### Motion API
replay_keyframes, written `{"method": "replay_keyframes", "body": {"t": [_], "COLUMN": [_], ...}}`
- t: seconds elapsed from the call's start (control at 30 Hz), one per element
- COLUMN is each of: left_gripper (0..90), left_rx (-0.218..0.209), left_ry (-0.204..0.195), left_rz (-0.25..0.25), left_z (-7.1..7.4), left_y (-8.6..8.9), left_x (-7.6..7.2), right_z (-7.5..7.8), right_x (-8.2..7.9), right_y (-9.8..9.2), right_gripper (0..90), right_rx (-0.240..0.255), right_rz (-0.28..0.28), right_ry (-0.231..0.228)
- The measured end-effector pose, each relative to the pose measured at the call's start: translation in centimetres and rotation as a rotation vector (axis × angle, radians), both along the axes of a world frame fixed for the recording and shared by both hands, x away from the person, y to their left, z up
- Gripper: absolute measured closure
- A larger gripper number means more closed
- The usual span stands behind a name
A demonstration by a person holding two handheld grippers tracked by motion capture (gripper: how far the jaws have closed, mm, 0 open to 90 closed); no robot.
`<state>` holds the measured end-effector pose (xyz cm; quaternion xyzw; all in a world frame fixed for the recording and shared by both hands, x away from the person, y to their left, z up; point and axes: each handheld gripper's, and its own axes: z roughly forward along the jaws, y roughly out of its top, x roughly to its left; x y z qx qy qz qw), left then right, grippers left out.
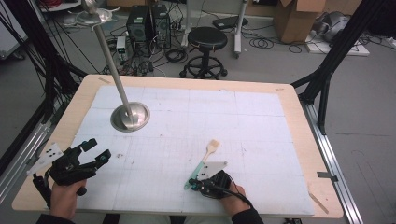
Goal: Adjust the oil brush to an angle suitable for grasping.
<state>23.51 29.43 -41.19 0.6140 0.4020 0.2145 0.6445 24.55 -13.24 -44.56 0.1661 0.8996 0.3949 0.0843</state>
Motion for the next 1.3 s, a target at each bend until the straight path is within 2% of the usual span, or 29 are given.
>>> {"method": "replay_keyframes", "body": {"t": [0.1, 0.2, 0.23, 0.33, 0.5, 0.57, 0.6, 0.63, 0.67, 0.7, 0.77, 0.8, 0.83, 0.9, 0.97, 1.0, 1.03, 1.07, 1.13, 1.23, 1.27, 1.3], "left_gripper": [18.3, 18.4, 18.5, 18.5, 18.6, 18.6, 18.6, 18.6, 18.7, 18.7, 18.8, 18.8, 18.8, 18.8, 18.9, 18.9, 18.9, 18.9, 18.9, 18.9, 18.9, 18.9], "left_rx": [0.001, 0.008, 0.008, 0.007, 0.004, 0.005, 0.006, 0.006, 0.006, 0.004, 0.002, 0.002, 0.002, 0.003, 0.002, 0.001, 0.000, 0.000, -0.002, -0.001, 0.001, 0.001], "left_ry": [-0.001, 0.004, 0.004, 0.006, 0.008, 0.010, 0.010, 0.011, 0.011, 0.012, 0.011, 0.011, 0.011, 0.011, 0.011, 0.010, 0.010, 0.010, 0.010, 0.010, 0.010, 0.010], "left_rz": [0.001, -0.004, -0.004, -0.006, -0.005, -0.004, -0.004, -0.005, -0.005, -0.004, -0.007, -0.008, -0.011, -0.016, -0.019, -0.020, -0.020, -0.020, -0.020, -0.021, -0.021, -0.022], "left_z": [0.0, 0.0, 0.0, -0.1, -0.1, -0.1, -0.1, -0.1, -0.1, -0.1, -0.1, -0.1, -0.1, -0.1, -0.1, -0.1, -0.1, -0.1, -0.1, -0.1, -0.1, -0.1], "left_y": [-0.1, -0.1, -0.1, -0.1, 0.0, 0.0, 0.0, 0.1, 0.1, 0.1, 0.1, 0.1, 0.1, 0.1, 0.1, 0.1, 0.1, 0.1, 0.1, 0.1, 0.1, 0.1], "left_x": [0.0, 0.0, 0.0, 0.1, 0.1, 0.1, 0.1, 0.1, 0.1, 0.1, 0.1, 0.1, 0.1, 0.1, 0.1, 0.1, 0.1, 0.1, 0.2, 0.1, 0.1, 0.1], "right_z": [0.0, -0.1, -0.1, -0.2, 0.0, 0.2, 0.6, 0.6, 1.2, 1.2, 1.7, 2.1, 2.1, 2.5, 2.6, 2.5, 2.5, 2.3, 2.1, 1.5, 1.0, 1.0], "right_x": [0.3, 1.2, 1.2, 2.0, 2.3, 2.4, 2.8, 2.8, 3.3, 3.3, 4.1, 4.9, 4.9, 5.9, 6.9, 7.9, 7.9, 8.9, 9.3, 10.4, 11.0, 11.0], "right_y": [0.7, 1.8, 1.8, 2.7, 3.0, 2.6, 1.9, 1.9, 1.1, 1.1, 0.2, -0.5, -0.5, -1.0, -1.1, -1.0, -1.0, -0.8, -0.8, -1.1, -1.5, -1.5], "right_gripper": [88.8, 88.8, 88.8, 88.8, 88.8, 88.8, 88.8, 88.8, 88.8, 88.8, 88.8, 88.8, 88.8, 88.8, 88.8, 88.8, 88.8, 88.7, 88.7, 88.8, 88.7, 88.7], "right_rx": [-0.001, 0.018, 0.018, 0.018, 0.015, 0.030, 0.062, 0.062, 0.080, 0.080, 0.100, 0.121, 0.121, 0.128, 0.111, 0.069, 0.069, 0.035, 0.019, 0.001, 0.002, 0.002], "right_rz": [-0.017, -0.069, -0.069, -0.120, -0.137, -0.143, -0.166, -0.166, -0.206, -0.206, -0.252, -0.304, -0.304, -0.351, -0.383, -0.406, -0.406, -0.422, -0.433, -0.468, -0.491, -0.491], "right_ry": [-0.001, 0.018, 0.018, 0.013, 0.017, 0.017, 0.017, 0.017, 0.010, 0.010, -0.003, -0.021, -0.021, -0.033, -0.045, -0.042, -0.042, -0.039, -0.042, -0.017, 0.005, 0.005]}}
